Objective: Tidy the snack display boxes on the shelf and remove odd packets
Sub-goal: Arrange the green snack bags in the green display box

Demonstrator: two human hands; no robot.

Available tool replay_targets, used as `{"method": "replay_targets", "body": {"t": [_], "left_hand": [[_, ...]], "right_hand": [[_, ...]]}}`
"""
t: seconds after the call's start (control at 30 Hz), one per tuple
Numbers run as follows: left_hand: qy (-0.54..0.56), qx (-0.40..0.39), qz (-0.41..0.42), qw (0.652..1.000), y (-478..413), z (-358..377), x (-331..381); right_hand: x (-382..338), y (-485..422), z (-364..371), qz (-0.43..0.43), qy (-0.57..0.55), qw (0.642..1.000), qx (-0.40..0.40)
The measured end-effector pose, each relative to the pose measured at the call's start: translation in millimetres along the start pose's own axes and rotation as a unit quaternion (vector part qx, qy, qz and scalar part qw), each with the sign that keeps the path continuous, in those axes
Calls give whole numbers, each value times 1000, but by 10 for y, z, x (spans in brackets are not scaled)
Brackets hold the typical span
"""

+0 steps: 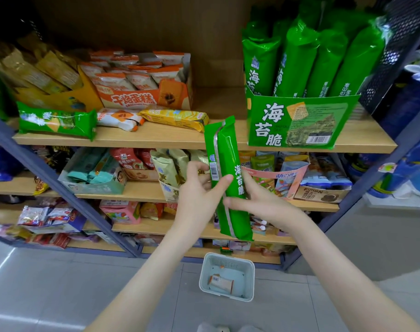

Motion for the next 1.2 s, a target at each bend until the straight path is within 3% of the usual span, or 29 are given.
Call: {"method": "replay_targets", "body": {"t": [0.17, 0.3, 0.43, 0.57, 0.7, 0.8, 0.9, 1.03, 1.13, 1.2], "left_hand": [[109, -58, -53, 991, -121, -20, -98], [106, -74, -62, 990, -142, 10, -85], [25, -49, -36, 998, -115, -5, -12], [-43, -4, 19, 999, -33, 13, 269], [50, 60, 33, 996, -139, -64, 433], [151, 9, 75, 986, -283, -163, 545], [156, -29, 132, 978, -350, -236, 764], [77, 36, 206, 975, -348, -185, 1085], [52, 112, 234, 964, -331, -141, 1245], [90, 127, 238, 959, -404, -200, 1295]], "right_hand": [[-23, 31, -138, -27, -85, 995, 34], [-48, 13, -183, -39, -71, 995, 50], [-139, -11, -251, -60, 10, 992, 115], [-404, -6, -192, -167, 173, 950, 201], [-651, 41, -73, -233, 199, 943, 126], [-851, 89, -185, -229, 163, 955, 93], [-1009, 92, -291, -210, 177, 952, 133], [-1247, 120, -360, -311, 207, 890, 261], [-1336, 64, -373, -342, 188, 895, 217], [-1342, 27, -449, -347, 266, 873, 217]]}}
Point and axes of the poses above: each hand's wrist, its own y-axis away from the middle knuckle, its own z-axis out of the palm, x = y × z, the point moved 5 cm from there along -y, towards the middle knuckle, and after that the axes turned 13 degrees about -y, right-handed, at the moved point
